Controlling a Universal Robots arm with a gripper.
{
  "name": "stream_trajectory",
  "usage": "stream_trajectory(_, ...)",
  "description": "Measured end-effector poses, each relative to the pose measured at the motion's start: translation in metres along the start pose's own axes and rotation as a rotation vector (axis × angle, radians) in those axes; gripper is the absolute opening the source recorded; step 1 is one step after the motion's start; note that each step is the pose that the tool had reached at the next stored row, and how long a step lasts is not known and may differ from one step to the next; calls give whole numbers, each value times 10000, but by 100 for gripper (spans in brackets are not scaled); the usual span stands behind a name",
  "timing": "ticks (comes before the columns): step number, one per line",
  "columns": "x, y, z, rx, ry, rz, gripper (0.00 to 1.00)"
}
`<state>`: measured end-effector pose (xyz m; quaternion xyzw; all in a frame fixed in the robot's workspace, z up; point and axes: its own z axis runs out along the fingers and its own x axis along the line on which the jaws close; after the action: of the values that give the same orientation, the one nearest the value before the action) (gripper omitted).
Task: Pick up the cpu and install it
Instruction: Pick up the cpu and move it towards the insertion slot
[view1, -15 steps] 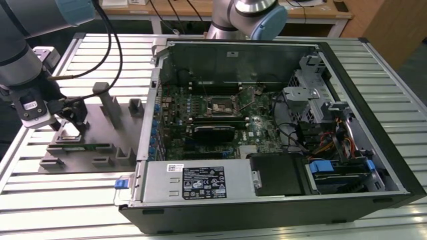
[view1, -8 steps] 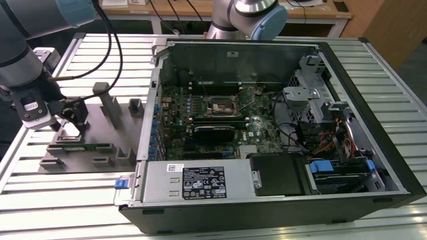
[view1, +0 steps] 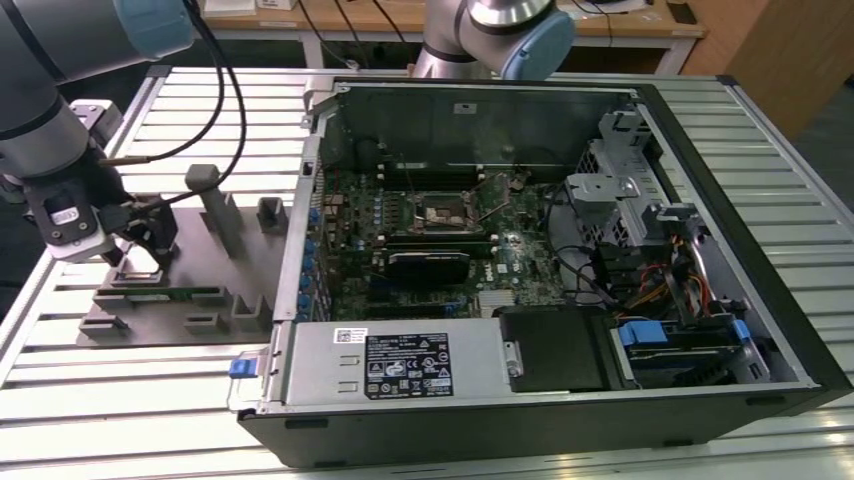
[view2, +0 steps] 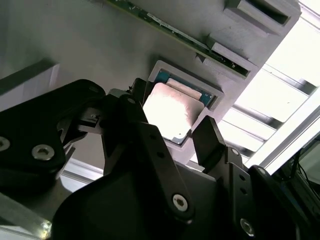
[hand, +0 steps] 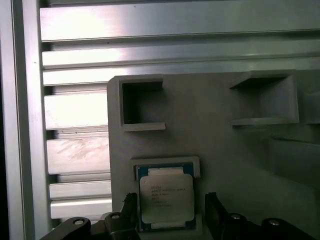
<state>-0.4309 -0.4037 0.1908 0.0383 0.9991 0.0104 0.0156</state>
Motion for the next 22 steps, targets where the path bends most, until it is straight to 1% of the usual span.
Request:
stream_trajectory(8,21,18,21,-3,-22,-31,65)
stream_trajectory(9,22,20,27,-5,-23,-128,65)
stream_trajectory(12,24,22,33,-8,-20,-219,65)
stream_trajectory(22,37,29,77,-12,-20,-238,65)
